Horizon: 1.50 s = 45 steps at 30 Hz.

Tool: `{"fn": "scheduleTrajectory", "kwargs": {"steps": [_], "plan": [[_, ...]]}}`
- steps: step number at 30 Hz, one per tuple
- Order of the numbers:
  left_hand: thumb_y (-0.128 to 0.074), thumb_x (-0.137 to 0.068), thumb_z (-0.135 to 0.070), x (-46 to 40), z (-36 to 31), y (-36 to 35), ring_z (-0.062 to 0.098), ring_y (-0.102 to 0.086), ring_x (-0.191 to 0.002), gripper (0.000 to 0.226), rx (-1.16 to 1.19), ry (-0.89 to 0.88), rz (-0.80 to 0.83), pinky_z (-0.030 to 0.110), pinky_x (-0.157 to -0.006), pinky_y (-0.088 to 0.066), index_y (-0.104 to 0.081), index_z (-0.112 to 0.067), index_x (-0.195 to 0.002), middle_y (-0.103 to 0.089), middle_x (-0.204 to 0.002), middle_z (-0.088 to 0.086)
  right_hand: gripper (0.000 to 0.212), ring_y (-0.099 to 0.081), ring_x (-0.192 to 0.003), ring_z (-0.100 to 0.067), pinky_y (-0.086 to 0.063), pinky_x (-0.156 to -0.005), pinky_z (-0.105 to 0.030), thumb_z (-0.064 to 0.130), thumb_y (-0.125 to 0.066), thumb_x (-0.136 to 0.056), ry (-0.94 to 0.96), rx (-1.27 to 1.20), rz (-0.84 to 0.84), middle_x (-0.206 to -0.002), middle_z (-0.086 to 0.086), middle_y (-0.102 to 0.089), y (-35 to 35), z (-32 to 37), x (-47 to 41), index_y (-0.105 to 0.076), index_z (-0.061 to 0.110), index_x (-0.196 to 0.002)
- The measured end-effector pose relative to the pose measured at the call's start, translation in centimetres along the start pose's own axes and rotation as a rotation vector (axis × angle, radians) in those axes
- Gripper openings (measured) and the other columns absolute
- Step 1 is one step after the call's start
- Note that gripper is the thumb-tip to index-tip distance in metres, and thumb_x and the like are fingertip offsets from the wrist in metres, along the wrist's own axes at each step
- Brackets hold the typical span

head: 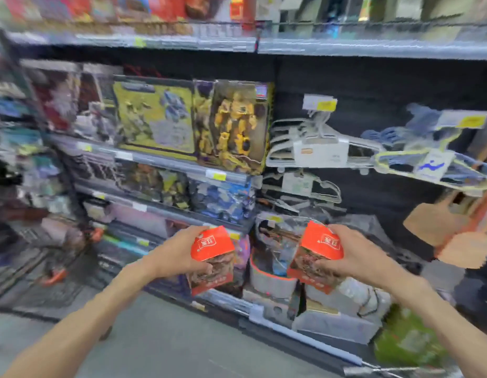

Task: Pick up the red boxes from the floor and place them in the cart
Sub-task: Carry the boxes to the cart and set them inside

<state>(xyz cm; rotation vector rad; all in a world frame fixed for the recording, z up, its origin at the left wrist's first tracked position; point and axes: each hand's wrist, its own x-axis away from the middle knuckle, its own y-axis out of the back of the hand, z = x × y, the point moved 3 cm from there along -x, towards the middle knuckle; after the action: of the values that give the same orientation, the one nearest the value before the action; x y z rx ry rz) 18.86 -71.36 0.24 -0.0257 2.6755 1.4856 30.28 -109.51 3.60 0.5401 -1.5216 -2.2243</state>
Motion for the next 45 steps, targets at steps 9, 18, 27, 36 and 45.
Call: {"fn": "scheduleTrajectory", "kwargs": {"steps": [9, 18, 27, 36, 45], "plan": [[-0.084, -0.07, -0.042, 16.8, 22.1, 16.5, 0.019, -0.046, -0.126, 0.097, -0.128, 0.393, -0.192, 0.018, -0.096, -0.031, -0.034, -0.014, -0.148, -0.047, -0.138, 0.003, 0.081, -0.063, -0.094, -0.012, -0.054, -0.085, -0.036, 0.067, -0.082, -0.064, 0.363, -0.058, 0.198, -0.108, 0.008, -0.063, -12.0, 30.3, -16.8, -0.047, 0.031, -0.128], [-0.074, -0.06, -0.06, 26.6, 38.0, 25.5, 0.018, -0.047, -0.12, 0.106, -0.123, 0.714, -0.352, 0.026, -0.099, -0.037, -0.033, -0.016, -0.147, -0.048, -0.137, 0.003, 0.073, -0.065, -0.082, -0.009, -0.057, -0.076, -0.038, 0.072, -0.077, -0.06, 0.717, -0.114, 0.342, -0.097, 0.008, -0.065, -23.5, 55.3, -30.2, -0.051, 0.033, -0.116], [-0.079, -0.063, -0.058, 31.0, 51.6, 34.8, 0.015, -0.051, -0.118, 0.098, -0.076, 0.912, -0.538, 0.035, -0.101, -0.043, -0.037, -0.024, -0.144, -0.052, -0.133, -0.003, 0.064, -0.067, -0.065, -0.012, -0.058, -0.058, -0.038, 0.066, -0.08, -0.067, 0.975, -0.134, 0.506, -0.09, 0.002, -0.064, -32.9, 78.0, -43.0, -0.049, 0.033, -0.112], [-0.083, -0.068, -0.051, 35.2, 66.1, 42.8, 0.01, -0.053, -0.109, 0.087, -0.113, 0.981, -0.638, 0.017, -0.085, -0.041, -0.042, -0.022, -0.139, -0.053, -0.125, -0.006, 0.076, -0.062, -0.084, -0.008, -0.058, -0.077, -0.04, 0.079, -0.073, -0.06, 1.089, -0.097, 0.444, -0.1, 0.012, -0.059, -42.2, 96.0, -51.1, -0.045, 0.033, -0.114], [-0.076, -0.065, -0.061, 32.3, 85.1, 53.4, 0.012, -0.051, -0.118, 0.099, -0.169, 0.819, -0.435, 0.024, -0.098, -0.04, -0.036, -0.021, -0.147, -0.052, -0.138, -0.002, 0.089, -0.057, -0.097, -0.012, -0.054, -0.084, -0.038, 0.079, -0.073, -0.062, 0.919, -0.085, 0.405, -0.11, 0.012, -0.055, -48.7, 107.4, -59.3, -0.04, 0.035, -0.132]]}}
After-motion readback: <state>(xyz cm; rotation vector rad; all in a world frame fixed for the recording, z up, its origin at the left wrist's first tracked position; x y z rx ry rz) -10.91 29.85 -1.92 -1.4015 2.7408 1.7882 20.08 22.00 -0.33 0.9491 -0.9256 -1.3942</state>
